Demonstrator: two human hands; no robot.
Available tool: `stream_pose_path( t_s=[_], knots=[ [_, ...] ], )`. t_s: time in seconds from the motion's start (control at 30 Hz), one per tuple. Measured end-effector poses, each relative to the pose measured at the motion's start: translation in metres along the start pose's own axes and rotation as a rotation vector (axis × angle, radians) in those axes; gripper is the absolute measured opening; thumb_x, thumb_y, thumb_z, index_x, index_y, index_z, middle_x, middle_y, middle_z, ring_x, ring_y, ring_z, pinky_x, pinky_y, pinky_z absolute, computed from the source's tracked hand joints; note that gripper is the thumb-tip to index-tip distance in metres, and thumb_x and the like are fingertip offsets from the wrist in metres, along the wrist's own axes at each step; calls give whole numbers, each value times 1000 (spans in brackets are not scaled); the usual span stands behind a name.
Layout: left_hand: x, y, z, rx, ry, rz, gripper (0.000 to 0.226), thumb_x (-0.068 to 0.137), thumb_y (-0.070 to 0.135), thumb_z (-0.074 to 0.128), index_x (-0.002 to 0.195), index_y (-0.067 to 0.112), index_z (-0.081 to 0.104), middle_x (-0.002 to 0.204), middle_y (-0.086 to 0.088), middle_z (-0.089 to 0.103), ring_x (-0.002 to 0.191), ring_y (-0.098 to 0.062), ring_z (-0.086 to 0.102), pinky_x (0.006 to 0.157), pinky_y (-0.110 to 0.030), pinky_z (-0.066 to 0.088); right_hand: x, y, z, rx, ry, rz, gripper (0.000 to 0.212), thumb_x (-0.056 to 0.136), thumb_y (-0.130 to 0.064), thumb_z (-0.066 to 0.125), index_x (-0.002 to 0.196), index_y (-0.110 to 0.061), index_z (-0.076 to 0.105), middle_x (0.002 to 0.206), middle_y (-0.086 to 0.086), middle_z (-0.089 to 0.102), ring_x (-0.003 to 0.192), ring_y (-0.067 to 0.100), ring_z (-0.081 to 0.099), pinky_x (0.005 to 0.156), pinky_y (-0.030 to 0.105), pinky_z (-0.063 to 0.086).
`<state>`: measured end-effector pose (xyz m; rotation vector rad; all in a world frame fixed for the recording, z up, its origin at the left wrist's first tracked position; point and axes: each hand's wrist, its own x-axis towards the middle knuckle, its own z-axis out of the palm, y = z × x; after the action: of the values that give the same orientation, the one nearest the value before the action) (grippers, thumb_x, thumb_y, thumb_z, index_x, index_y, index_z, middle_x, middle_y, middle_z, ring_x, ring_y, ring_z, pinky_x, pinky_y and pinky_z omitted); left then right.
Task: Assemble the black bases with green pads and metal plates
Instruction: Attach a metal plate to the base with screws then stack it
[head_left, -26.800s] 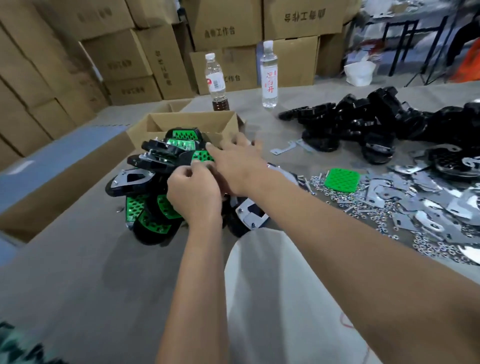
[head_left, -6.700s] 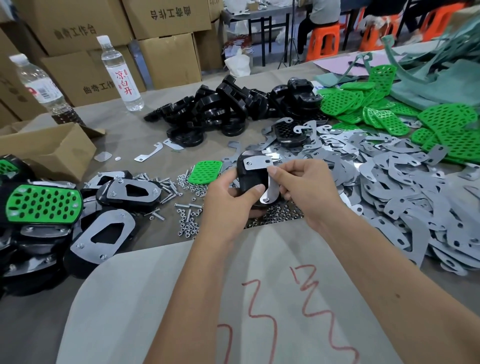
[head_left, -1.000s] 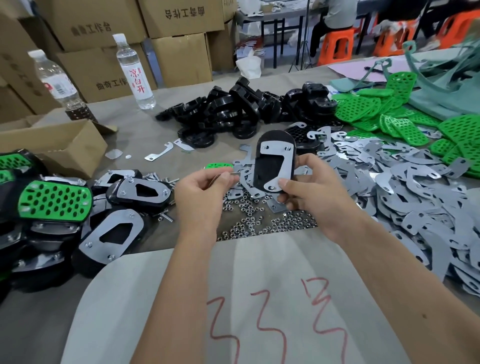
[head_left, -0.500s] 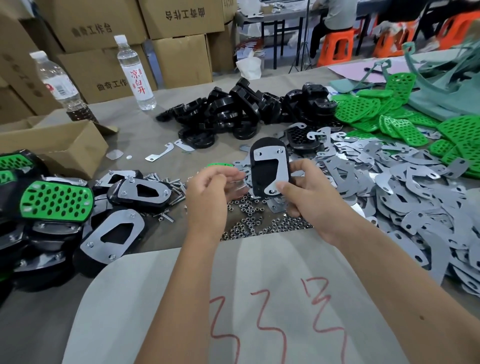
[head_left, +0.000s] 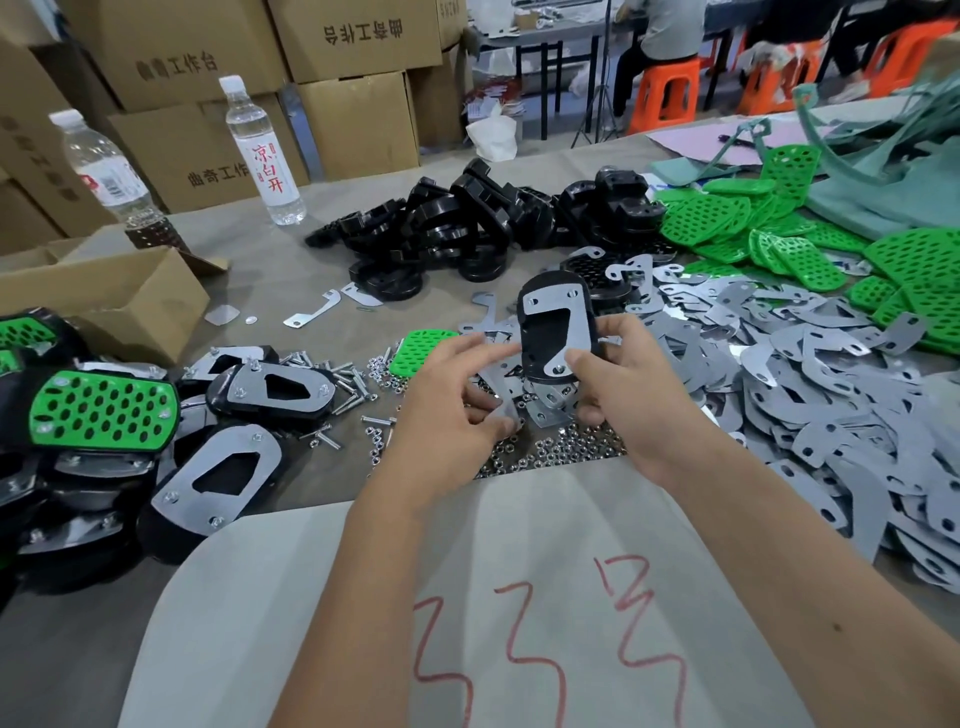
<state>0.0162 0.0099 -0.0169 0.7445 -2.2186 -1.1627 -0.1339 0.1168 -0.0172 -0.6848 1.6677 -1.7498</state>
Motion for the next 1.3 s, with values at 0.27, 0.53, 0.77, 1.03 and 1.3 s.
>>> stream_pose_path(
  t_s=[0.27,0.53,0.77,1.03,1.3],
  knots=[
    [0,1,-7,105,455,-129,27,71,25,94,72,29,67,64,14,66,60,0,62,56,-13,42,-3,-2,-1,-36,-31,11,18,103,-12,60,112,-24,52,86,-4,66,48,0,49,47,21,41],
    [3,11,-14,-1039,475,-389,45,85,-5,76,70,18,41,70,-13,72,61,-21,72,58,-29,61,-7,-2,2,-165,-125,-26,20,99,-14,67,112,-21,54,75,-9,65,59,11,49,54,28,45],
    [3,13,10,-801,483,-433,42,80,0,85,67,19,50,75,-14,67,68,-24,59,63,-34,48,-8,0,3,-160,-204,-88,22,100,-10,66,109,-24,51,63,-18,63,52,2,54,49,23,44],
    [4,8,11,-732,497,-400,37,79,-2,86,73,13,53,60,-7,66,47,-17,58,47,-25,51,-6,4,1,-187,-246,-116,25,98,-10,69,104,-27,52,73,-7,61,56,5,54,50,26,44],
    [5,4,6,-663,441,-363,34,77,3,89,79,11,56,61,-6,67,47,-16,60,47,-25,52,-7,3,-2,-128,-290,-121,23,97,-8,69,105,-20,51,71,0,59,54,12,51,49,32,44]
  ],
)
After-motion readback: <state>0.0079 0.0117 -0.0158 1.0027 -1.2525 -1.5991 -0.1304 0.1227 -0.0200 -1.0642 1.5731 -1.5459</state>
